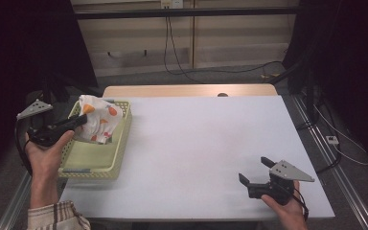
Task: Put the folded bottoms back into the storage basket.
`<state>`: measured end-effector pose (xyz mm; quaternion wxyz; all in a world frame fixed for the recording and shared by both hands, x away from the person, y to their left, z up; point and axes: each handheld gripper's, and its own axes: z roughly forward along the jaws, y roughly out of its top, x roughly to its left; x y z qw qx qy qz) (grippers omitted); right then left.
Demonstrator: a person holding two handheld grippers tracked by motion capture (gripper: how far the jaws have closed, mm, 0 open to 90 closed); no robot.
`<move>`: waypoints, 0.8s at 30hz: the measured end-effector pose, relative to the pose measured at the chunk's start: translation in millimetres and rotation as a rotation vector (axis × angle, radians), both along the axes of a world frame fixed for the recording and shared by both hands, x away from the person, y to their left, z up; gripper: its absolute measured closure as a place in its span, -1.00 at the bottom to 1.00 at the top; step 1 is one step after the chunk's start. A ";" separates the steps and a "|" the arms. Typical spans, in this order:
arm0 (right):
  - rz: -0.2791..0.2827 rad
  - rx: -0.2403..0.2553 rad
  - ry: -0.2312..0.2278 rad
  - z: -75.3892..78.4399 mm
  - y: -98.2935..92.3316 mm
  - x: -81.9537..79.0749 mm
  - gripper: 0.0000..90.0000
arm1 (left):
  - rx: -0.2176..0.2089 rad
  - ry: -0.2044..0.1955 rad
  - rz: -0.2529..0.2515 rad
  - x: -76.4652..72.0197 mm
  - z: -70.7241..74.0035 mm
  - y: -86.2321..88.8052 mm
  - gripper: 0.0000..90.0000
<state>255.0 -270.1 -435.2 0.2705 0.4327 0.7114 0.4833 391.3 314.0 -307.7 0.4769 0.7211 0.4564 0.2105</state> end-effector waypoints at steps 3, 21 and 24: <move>-0.001 0.002 0.001 -0.1 -0.1 -0.1 -0.95 | 0.002 0.017 0.009 2.8 -4.6 2.4 0.84; 0.000 0.004 0.005 -0.2 -0.1 0.1 -0.95 | -0.012 0.123 0.008 19.9 -32.5 8.3 0.84; 0.002 0.003 0.004 -0.2 0.1 0.1 -0.95 | -0.003 0.136 0.005 22.7 -35.7 7.9 0.84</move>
